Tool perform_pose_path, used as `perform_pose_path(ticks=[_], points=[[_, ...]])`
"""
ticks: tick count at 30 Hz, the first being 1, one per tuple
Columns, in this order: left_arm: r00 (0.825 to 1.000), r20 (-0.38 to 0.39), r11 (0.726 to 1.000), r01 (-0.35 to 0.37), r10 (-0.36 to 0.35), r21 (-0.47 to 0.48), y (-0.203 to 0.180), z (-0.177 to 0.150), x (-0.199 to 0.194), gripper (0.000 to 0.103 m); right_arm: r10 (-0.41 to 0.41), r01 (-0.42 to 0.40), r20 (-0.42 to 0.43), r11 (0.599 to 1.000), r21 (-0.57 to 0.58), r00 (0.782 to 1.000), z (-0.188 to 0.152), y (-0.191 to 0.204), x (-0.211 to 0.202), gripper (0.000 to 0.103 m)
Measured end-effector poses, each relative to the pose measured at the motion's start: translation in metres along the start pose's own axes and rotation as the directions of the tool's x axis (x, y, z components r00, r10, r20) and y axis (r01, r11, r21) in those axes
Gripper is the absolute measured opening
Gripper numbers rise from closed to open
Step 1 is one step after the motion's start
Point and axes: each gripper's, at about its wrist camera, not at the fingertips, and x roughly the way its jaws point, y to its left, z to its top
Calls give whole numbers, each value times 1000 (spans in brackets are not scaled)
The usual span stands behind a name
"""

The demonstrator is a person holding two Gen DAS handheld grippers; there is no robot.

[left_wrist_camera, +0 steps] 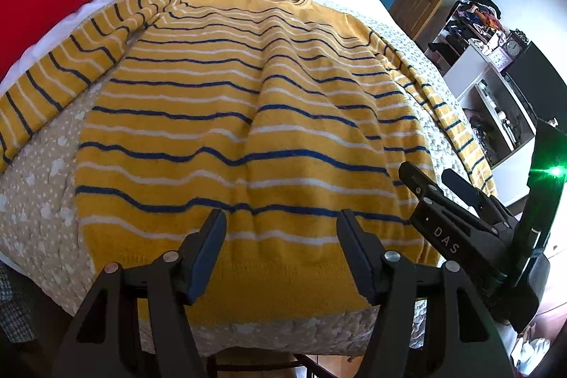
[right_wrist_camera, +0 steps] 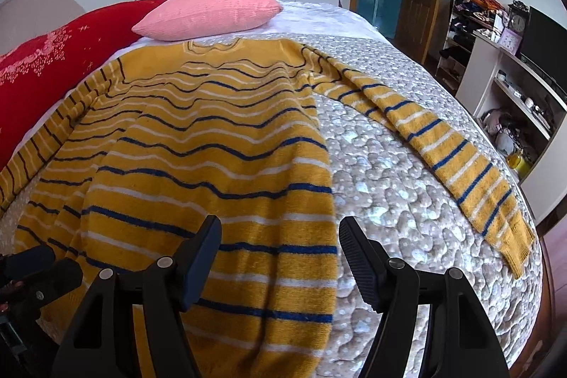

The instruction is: Fold small clothes

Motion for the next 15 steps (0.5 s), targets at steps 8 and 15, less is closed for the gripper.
perform_pose_path(ticks=[8, 15], points=[[1000, -1, 1000, -9, 9, 0, -1, 2, 3, 64, 3, -3, -8, 1000, -15, 1000, -1, 5, 5, 74], [999, 2, 999, -33, 33, 11, -5, 2, 3, 64, 4, -4, -16, 1000, 2, 1000, -3, -1, 6, 74]])
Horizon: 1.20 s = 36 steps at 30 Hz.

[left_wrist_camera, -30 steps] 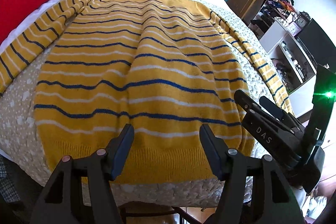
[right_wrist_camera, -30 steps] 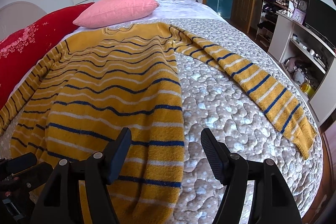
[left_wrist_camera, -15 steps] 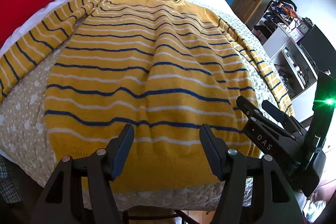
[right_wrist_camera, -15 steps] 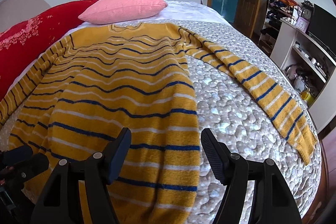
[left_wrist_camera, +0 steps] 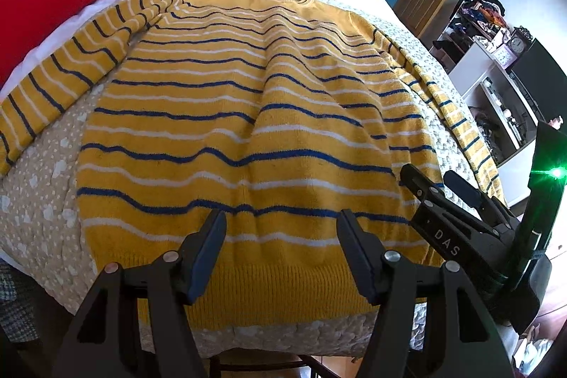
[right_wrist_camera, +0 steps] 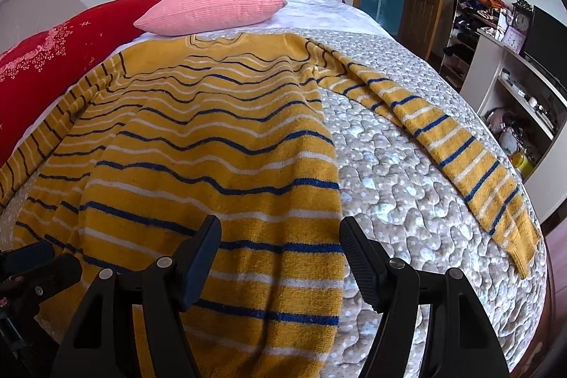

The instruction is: Fold small clothes

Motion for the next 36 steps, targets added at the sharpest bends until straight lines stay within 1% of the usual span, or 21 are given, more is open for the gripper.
perform_pose_path(ticks=[4, 15, 17, 19, 22, 23, 27, 28, 31, 36], points=[[1000, 7, 999, -27, 27, 18, -4, -1, -3, 64, 4, -4, -1, 1000, 10, 1000, -1, -2, -2, 74], [999, 21, 998, -45, 45, 35, -10, -9, -17, 64, 9, -9, 20, 1000, 27, 1000, -3, -7, -17, 76], [998, 26, 998, -57, 56, 38, -10, -11, -19, 64, 8, -9, 26, 1000, 27, 1000, -3, -6, -21, 76], [995, 40, 995, -88, 86, 47, -11, -13, -22, 64, 8, -8, 28, 1000, 24, 1000, -4, -6, -23, 76], [986, 78, 987, -150, 146, 60, -11, -16, -28, 64, 5, -5, 33, 1000, 12, 999, -5, -2, -28, 76], [980, 97, 982, -179, 172, 64, -11, -17, -31, 64, 5, -5, 35, 1000, 10, 999, -6, -2, -29, 76], [959, 160, 966, -249, 236, 71, -10, -20, -43, 64, 9, -9, 56, 1000, 0, 998, -7, 2, -40, 77], [955, 171, 964, -255, 240, 70, -9, -21, -46, 64, 11, -11, 65, 1000, -3, 998, -7, 3, -44, 77], [954, 190, 966, -249, 234, 62, -9, -24, -55, 64, 14, -12, 106, 1000, -17, 994, -7, 7, -59, 77], [951, 211, 967, -244, 225, 73, -11, -30, -63, 64, 11, -5, 169, 999, -37, 986, -8, 13, -81, 81]])
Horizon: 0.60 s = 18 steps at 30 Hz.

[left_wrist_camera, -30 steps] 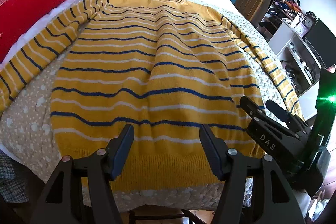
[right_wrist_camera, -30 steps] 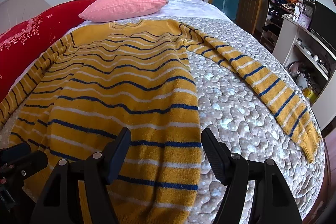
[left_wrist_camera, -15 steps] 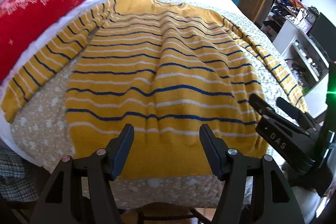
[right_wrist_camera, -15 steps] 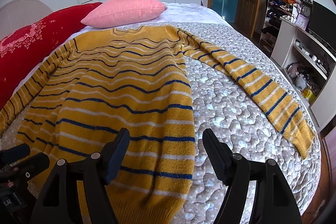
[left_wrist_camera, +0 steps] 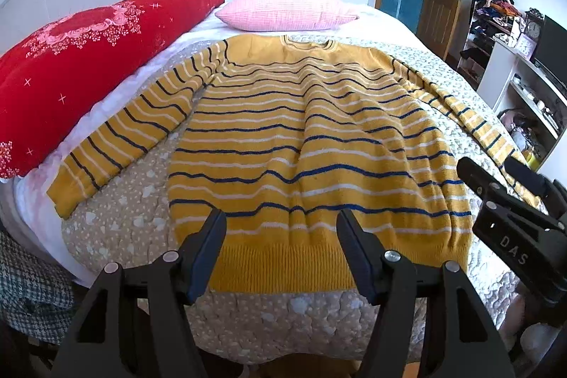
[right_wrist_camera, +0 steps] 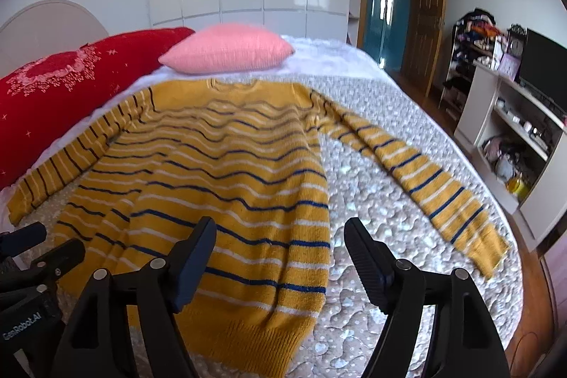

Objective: Fold small clothes
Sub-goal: 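Grasp the sleeve cuff with the right gripper and lift it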

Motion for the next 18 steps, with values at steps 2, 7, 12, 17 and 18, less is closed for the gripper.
perform_pose_path(ticks=[2, 7, 12, 17, 18], points=[[1000, -13, 1000, 3, -3, 0, 1, -1, 3, 64, -3, 3, 15, 1000, -12, 1000, 1, 1, -4, 84], [996, -83, 997, 6, -13, -76, 25, -2, 21, 64, 7, -7, -39, 1000, 11, 999, -5, -6, 11, 84], [992, -120, 980, -57, 34, -192, 75, -4, 32, 64, 45, -30, -135, 993, 111, 990, -16, -30, 32, 84], [987, -159, 949, -49, -1, -312, 120, -12, 44, 64, 88, -45, -213, 979, 201, 973, -33, -55, 47, 84], [987, -163, 946, -47, -7, -320, 124, -13, 46, 64, 101, -51, -227, 975, 217, 969, -36, -58, 50, 84]])
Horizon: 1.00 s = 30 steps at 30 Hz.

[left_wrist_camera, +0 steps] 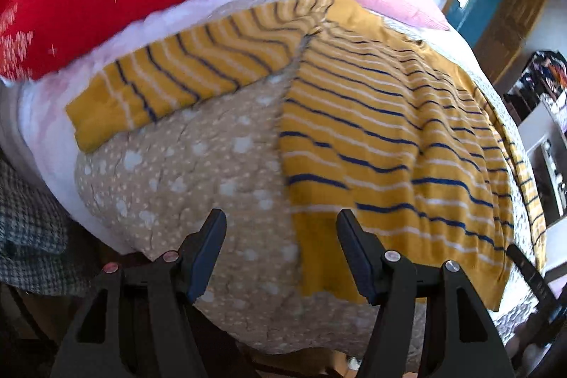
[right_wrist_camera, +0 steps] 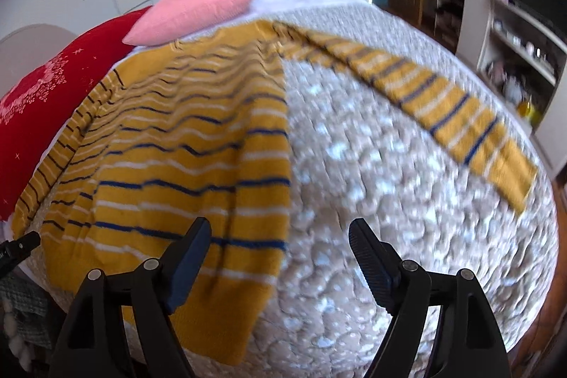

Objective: Fold small clothes
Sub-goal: 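Grasp the sleeve cuff with the right gripper and lift it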

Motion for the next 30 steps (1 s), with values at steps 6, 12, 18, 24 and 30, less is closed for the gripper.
perform_pose_path(ticks=[6, 12, 18, 24, 30], points=[[1000, -25, 1000, 1, -1, 3, -1, -2, 15, 65, 29, -28, -34, 999, 25, 999, -7, -6, 7, 84], [1000, -24, 1000, -6, 6, 17, -4, -5, 15, 66, 41, -40, -27, 998, 39, 999, -5, -10, 7, 84], [999, -40, 1000, -13, 13, 13, -3, -8, 16, 68, -129, 121, 60, 984, 127, 990, 7, -69, -12, 84], [1000, -15, 998, -11, 12, 55, -20, -8, -2, 68, -252, 244, 143, 967, 71, 957, 6, -119, -33, 84], [1000, -17, 991, -9, 12, 135, -53, -10, -2, 68, -292, 317, 151, 931, -181, 944, 2, -136, 0, 84]])
